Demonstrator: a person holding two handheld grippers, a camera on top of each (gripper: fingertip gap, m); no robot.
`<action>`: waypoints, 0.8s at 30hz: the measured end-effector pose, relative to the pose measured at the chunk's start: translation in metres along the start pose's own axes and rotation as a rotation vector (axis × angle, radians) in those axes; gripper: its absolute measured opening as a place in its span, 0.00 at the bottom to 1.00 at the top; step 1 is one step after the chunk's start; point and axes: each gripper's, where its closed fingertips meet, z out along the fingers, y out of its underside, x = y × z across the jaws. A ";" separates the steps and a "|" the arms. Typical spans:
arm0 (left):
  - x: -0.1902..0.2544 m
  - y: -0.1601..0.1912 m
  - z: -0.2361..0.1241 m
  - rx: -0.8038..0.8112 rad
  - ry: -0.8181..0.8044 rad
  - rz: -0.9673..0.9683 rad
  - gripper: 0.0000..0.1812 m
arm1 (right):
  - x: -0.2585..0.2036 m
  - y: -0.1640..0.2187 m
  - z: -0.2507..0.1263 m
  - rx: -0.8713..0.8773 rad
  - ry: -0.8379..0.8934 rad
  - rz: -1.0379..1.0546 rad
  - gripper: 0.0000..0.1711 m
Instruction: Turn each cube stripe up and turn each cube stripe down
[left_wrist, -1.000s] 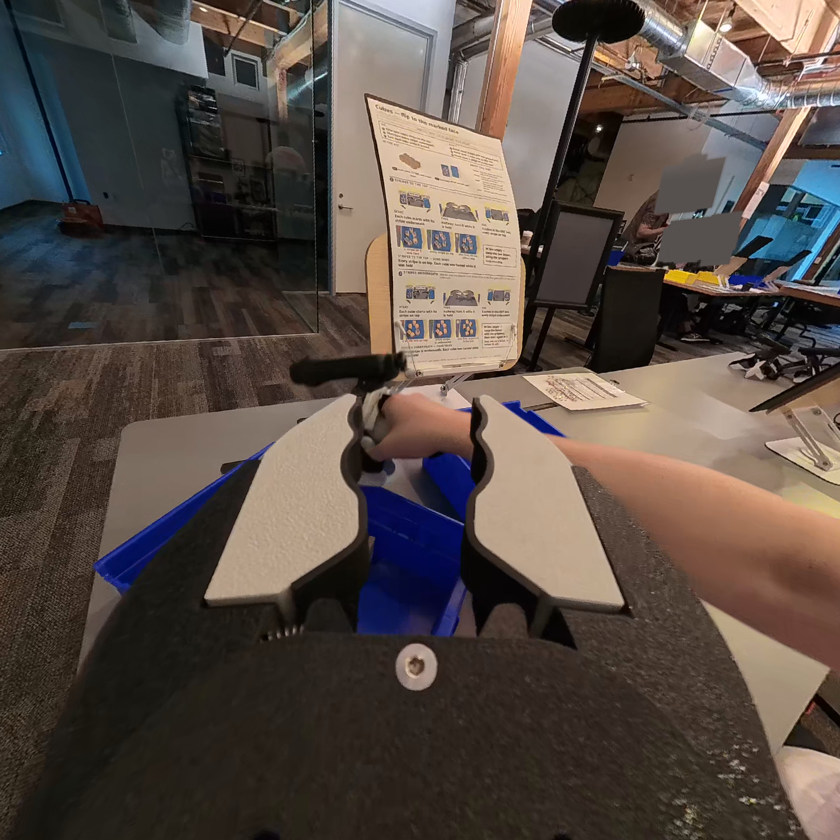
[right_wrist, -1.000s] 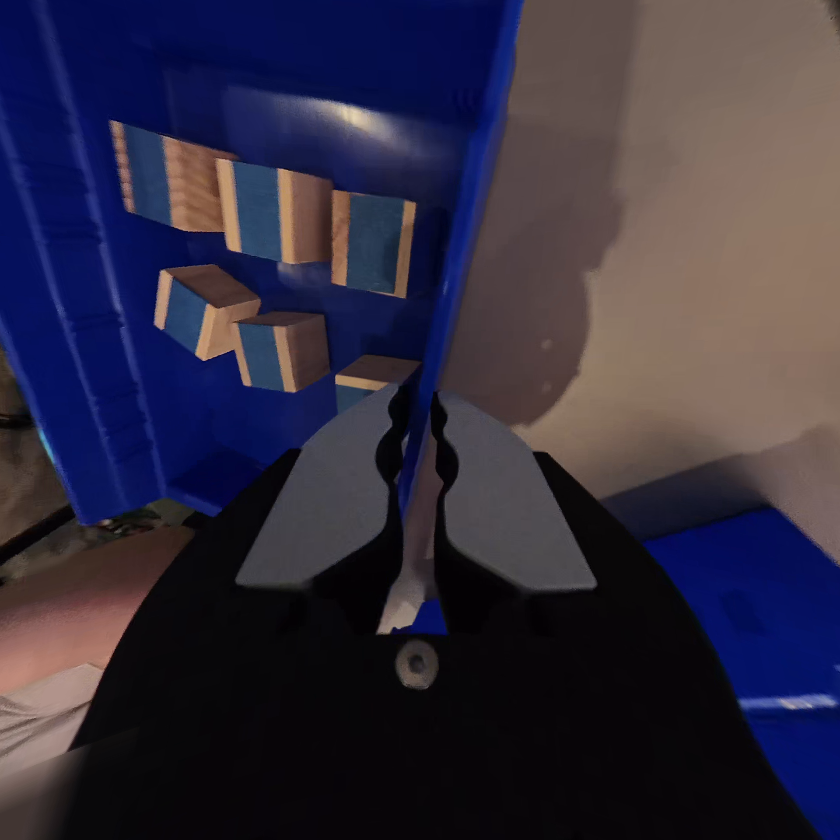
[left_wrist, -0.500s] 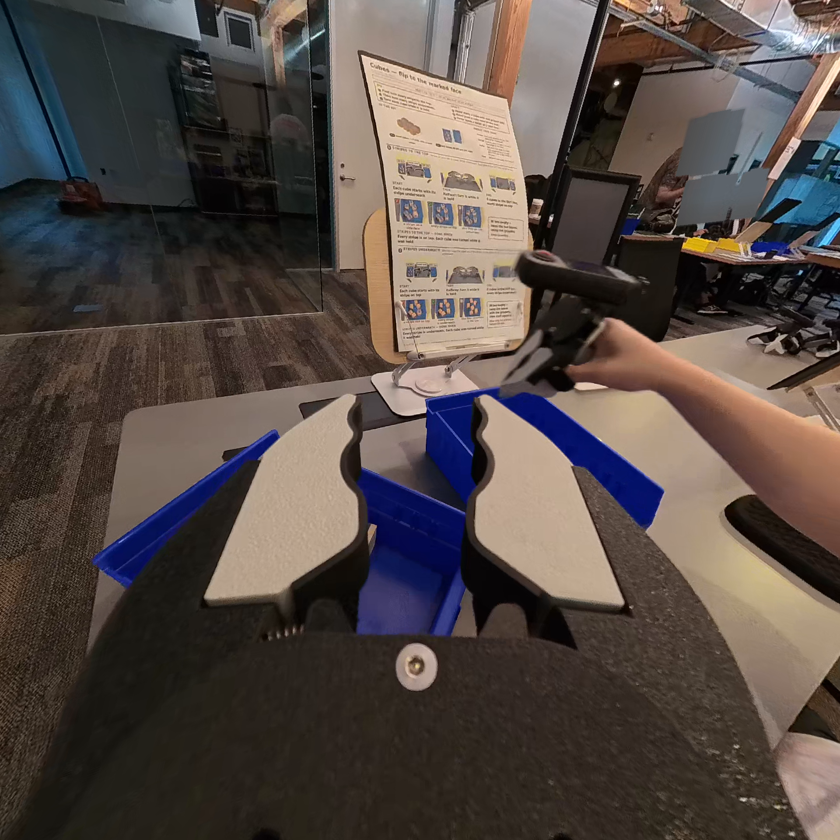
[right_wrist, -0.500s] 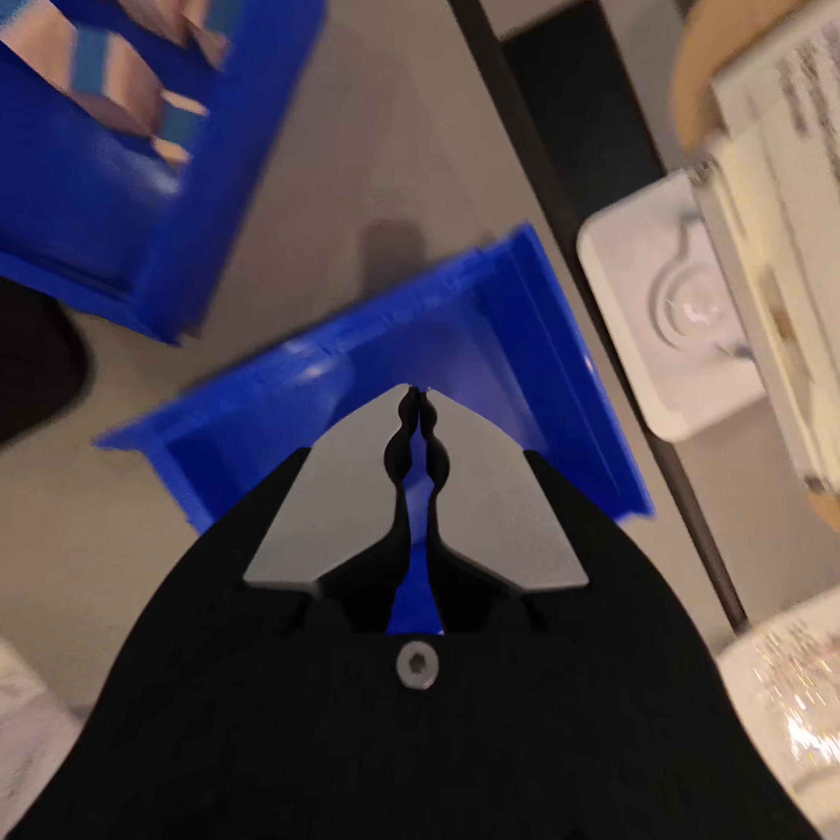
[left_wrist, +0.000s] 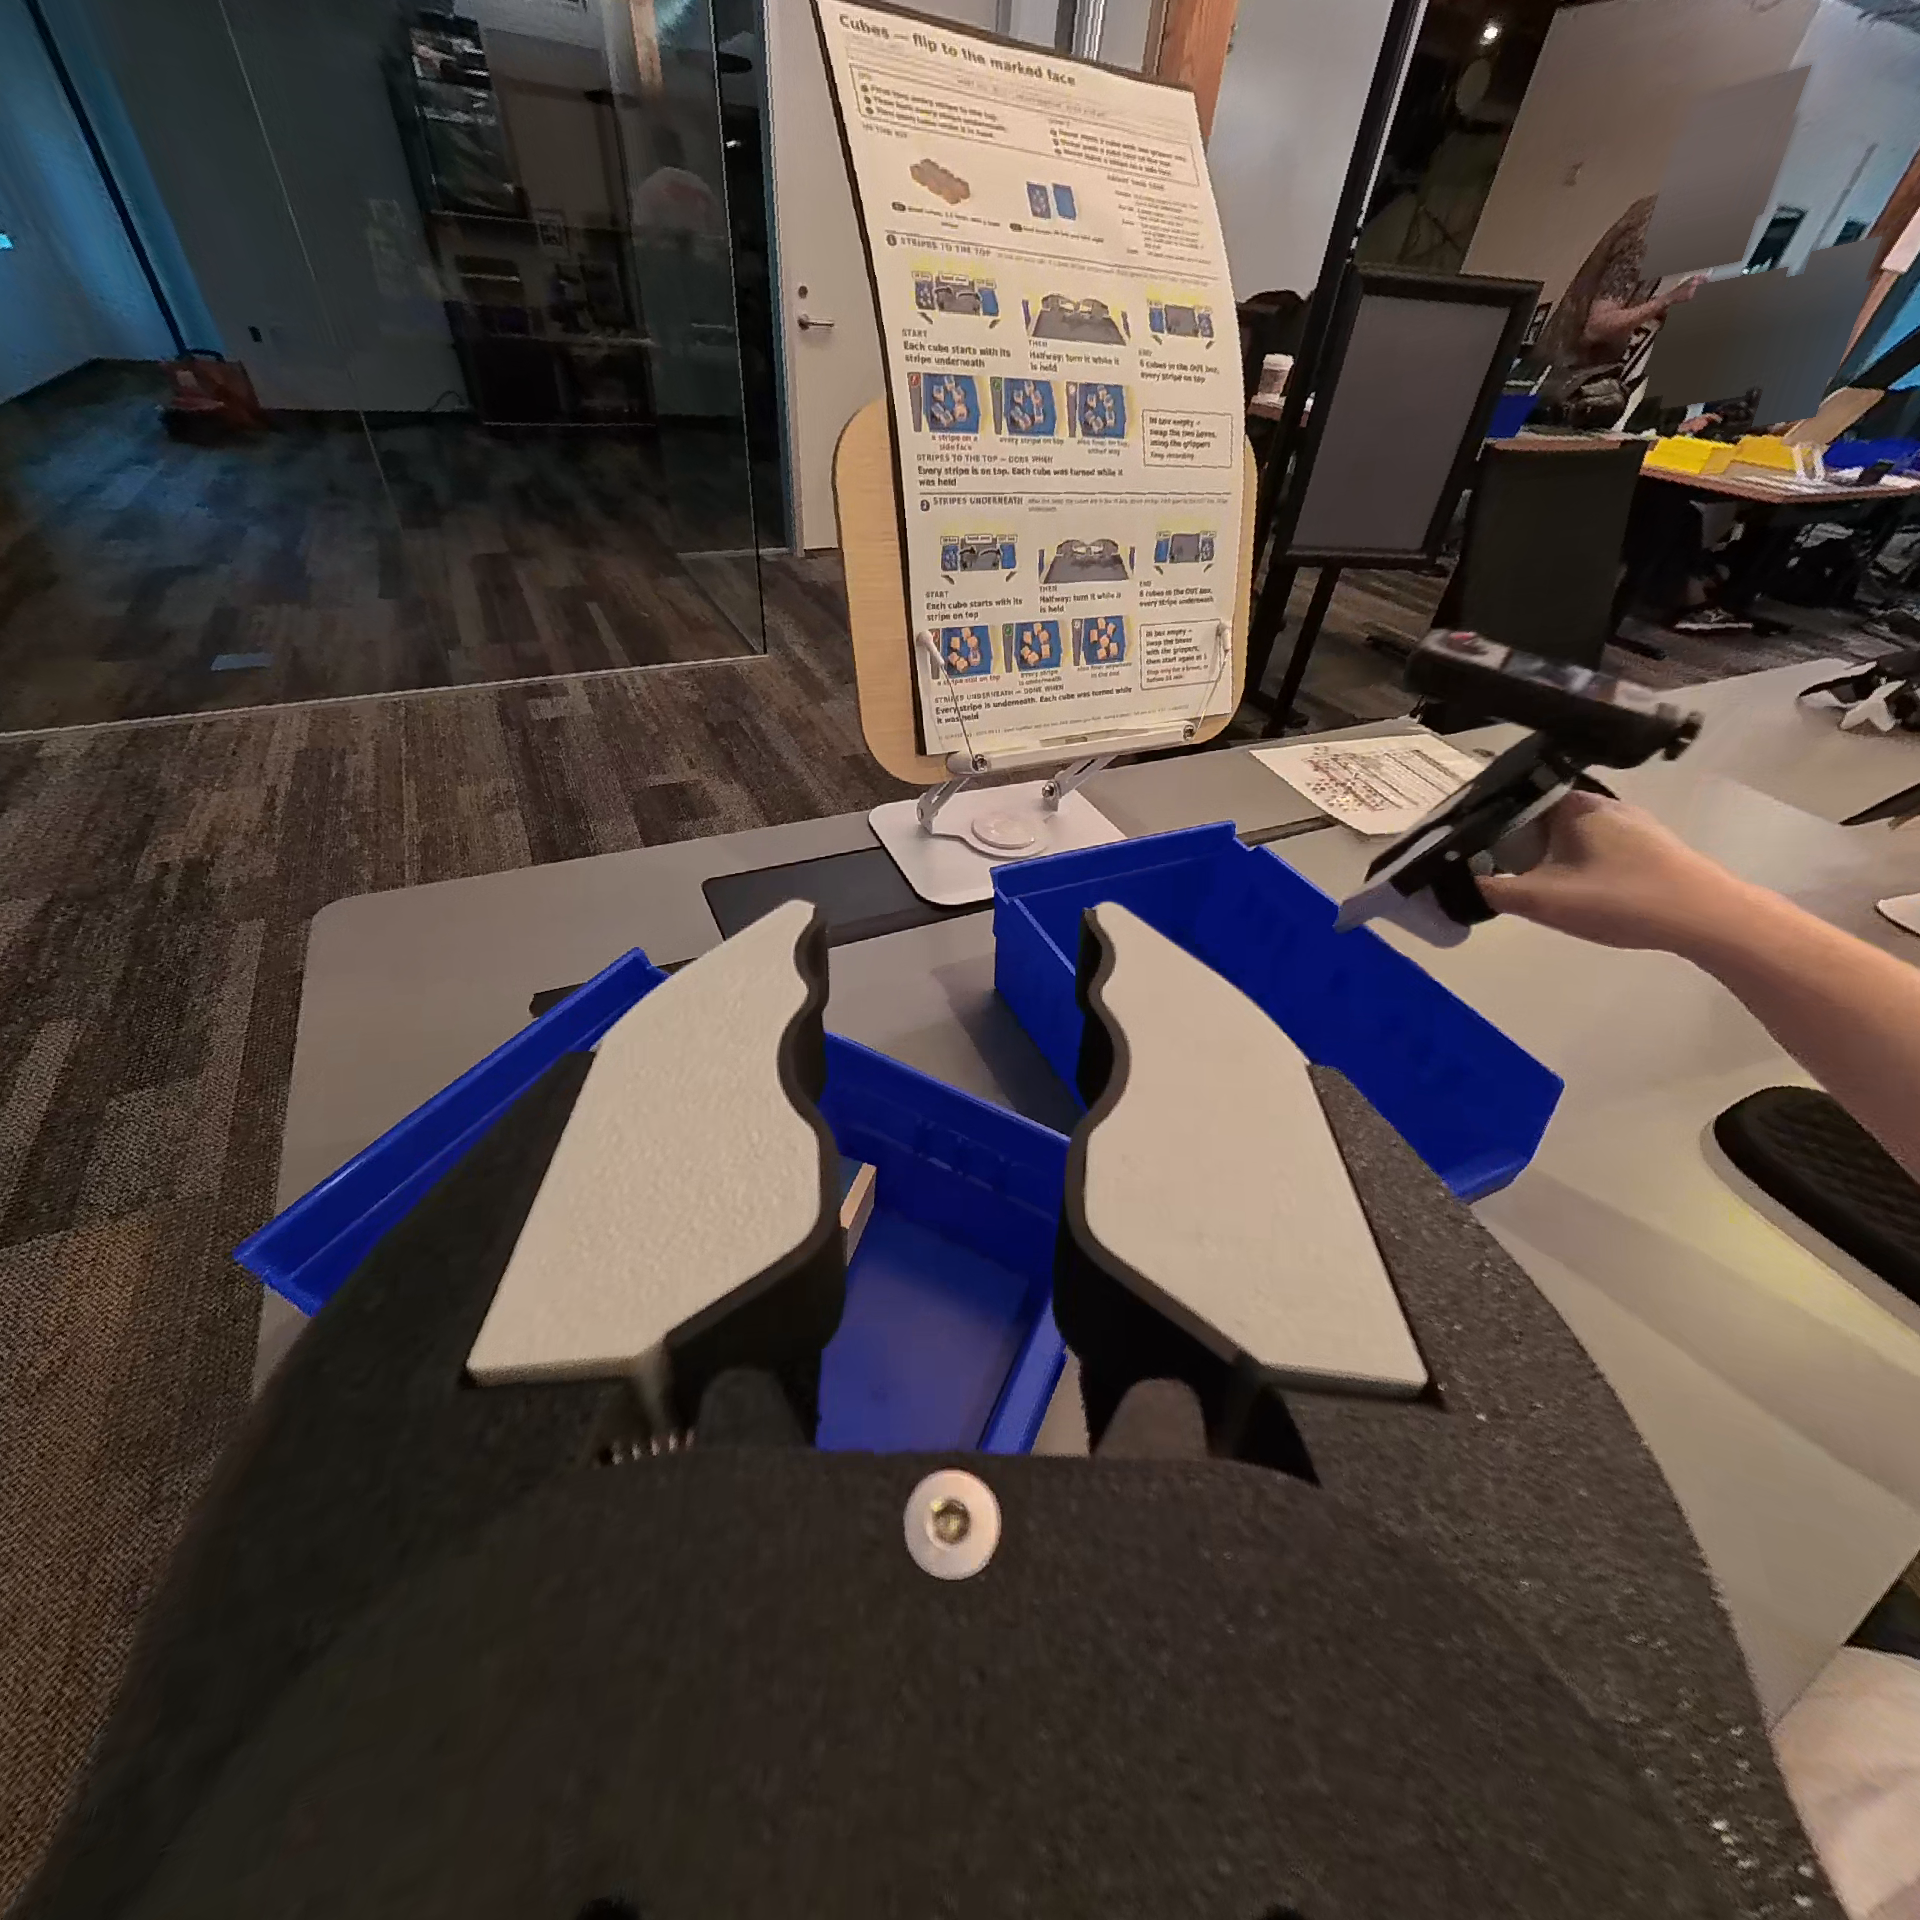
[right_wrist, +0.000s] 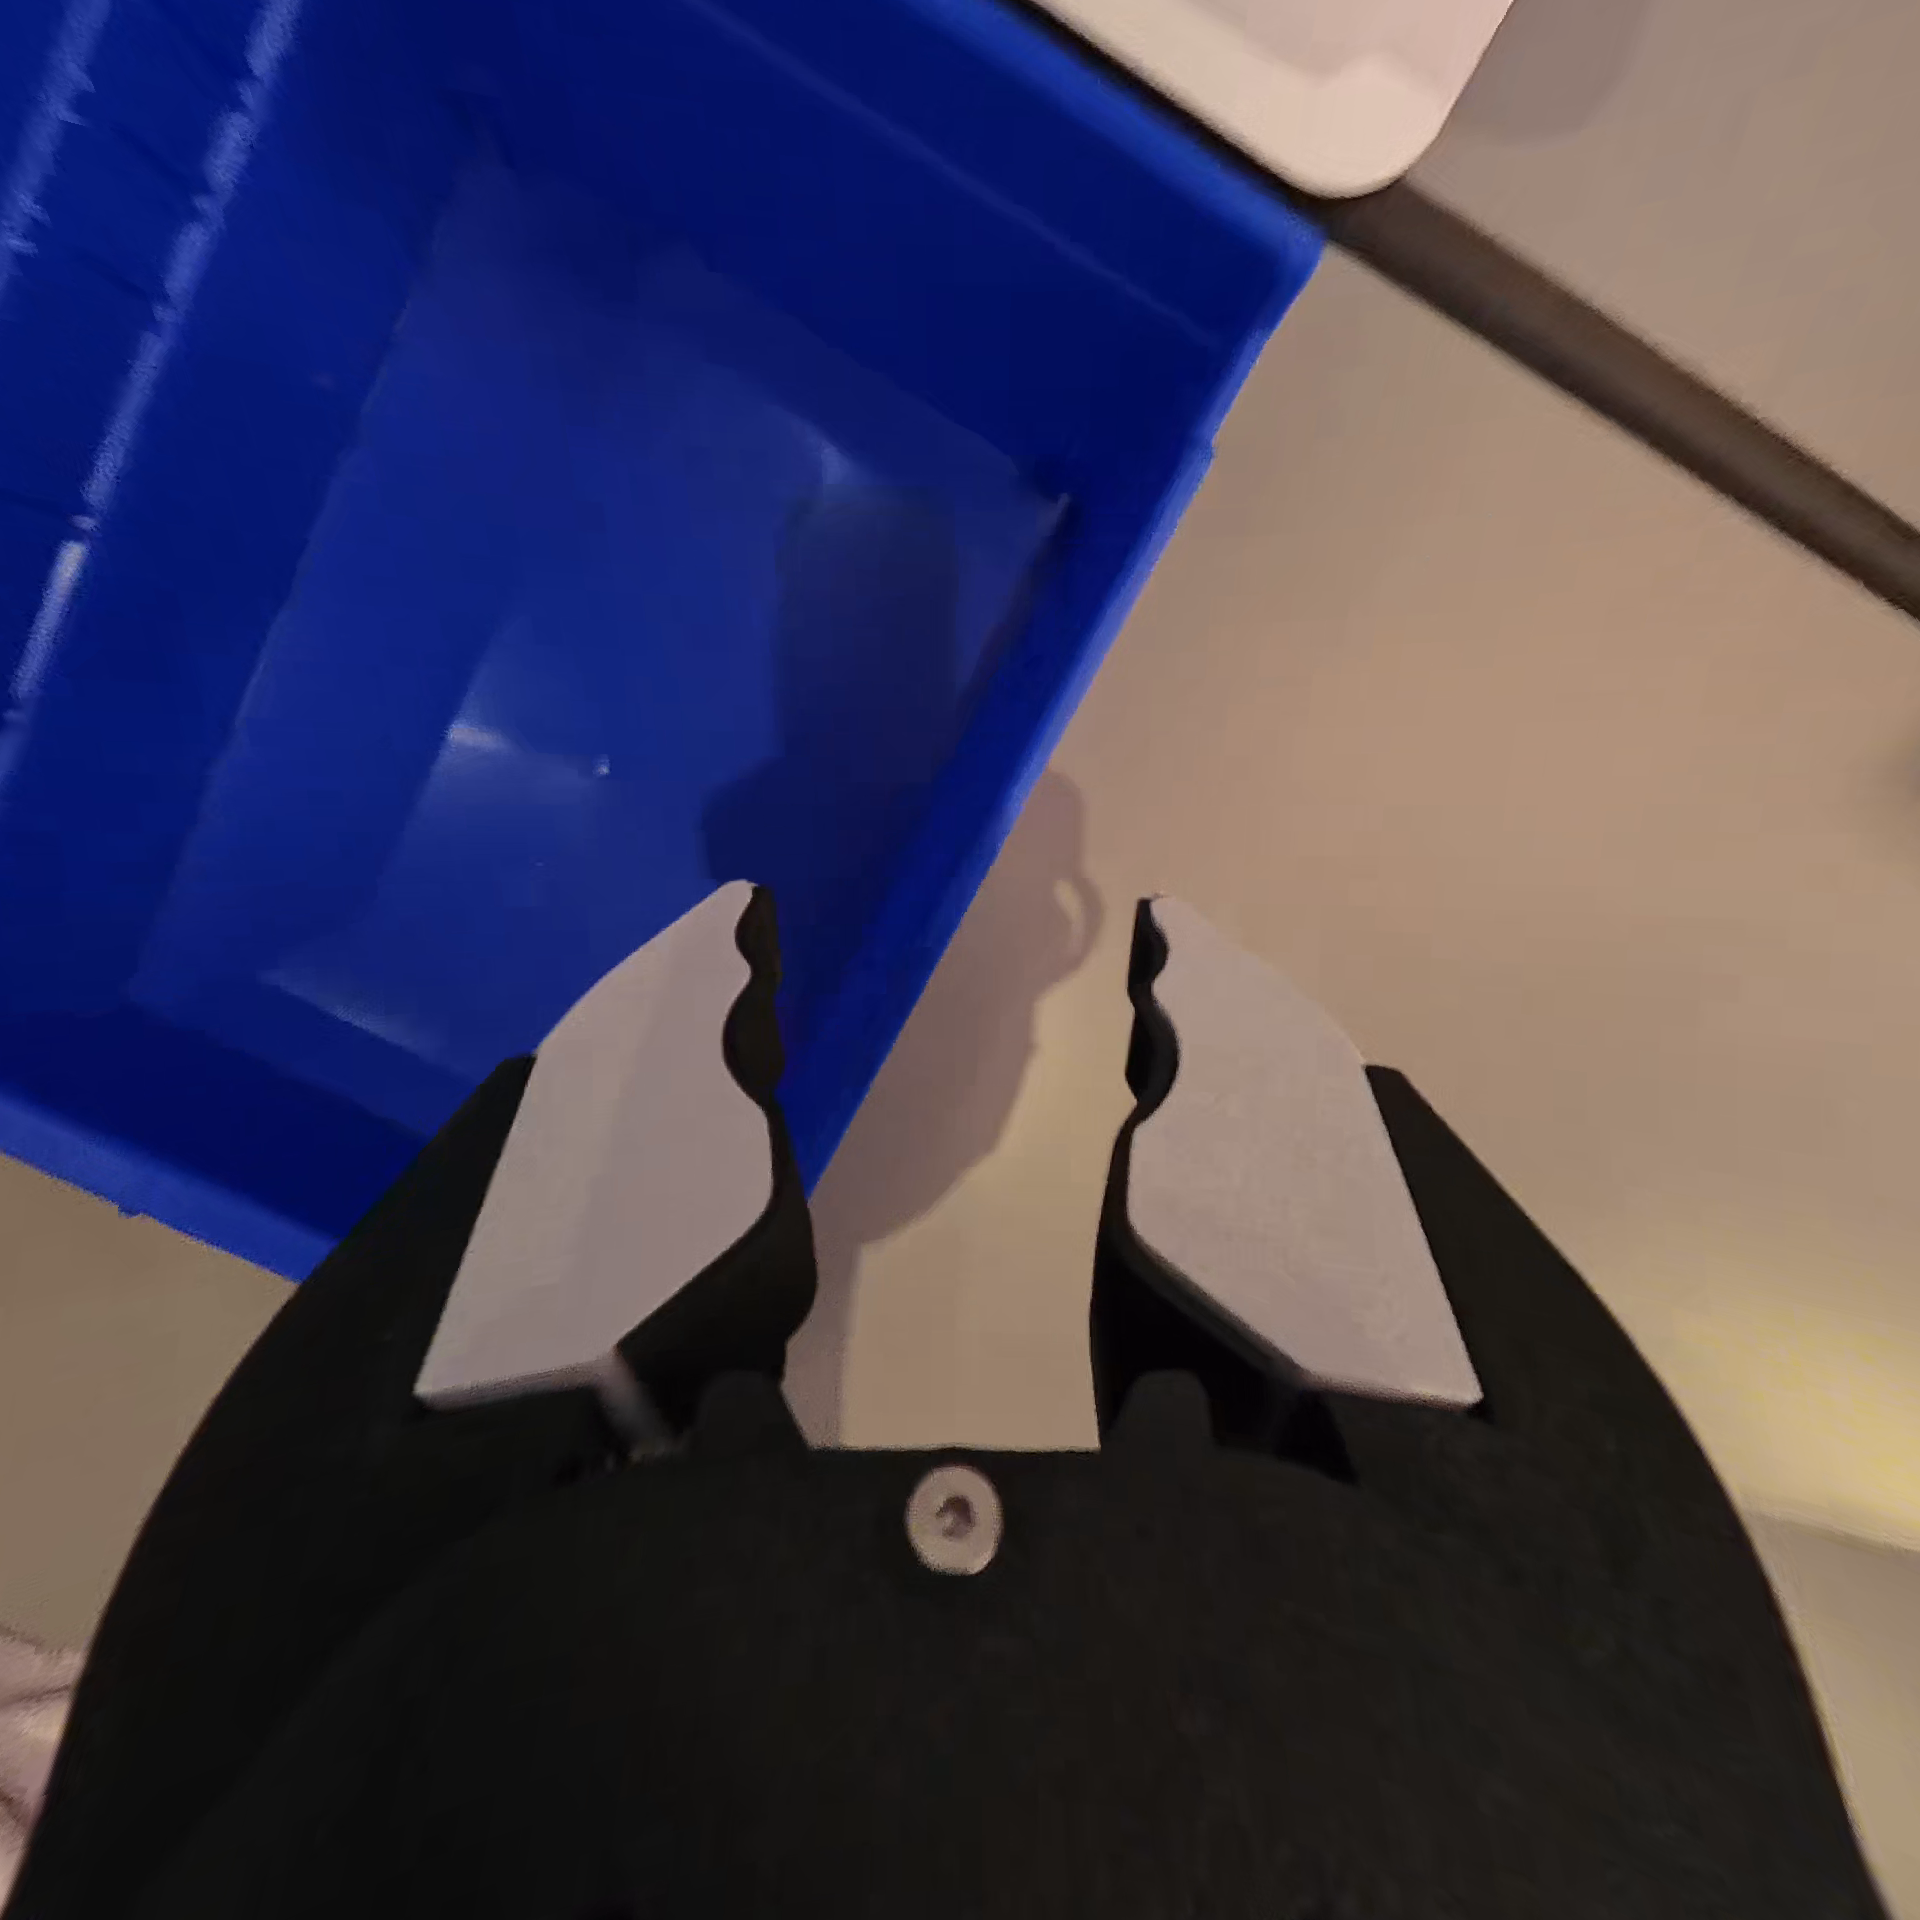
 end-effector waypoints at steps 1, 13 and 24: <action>0.001 0.000 0.001 -0.004 0.001 0.001 0.25 | -0.001 0.001 0.008 -0.032 0.010 0.005 0.38; 0.007 0.006 0.011 -0.049 0.019 0.014 0.25 | 0.022 0.025 0.050 -0.300 -0.116 0.128 0.04; 0.008 -0.005 0.025 -0.019 0.007 0.040 0.23 | 0.186 0.111 0.019 -0.270 -0.121 0.287 0.04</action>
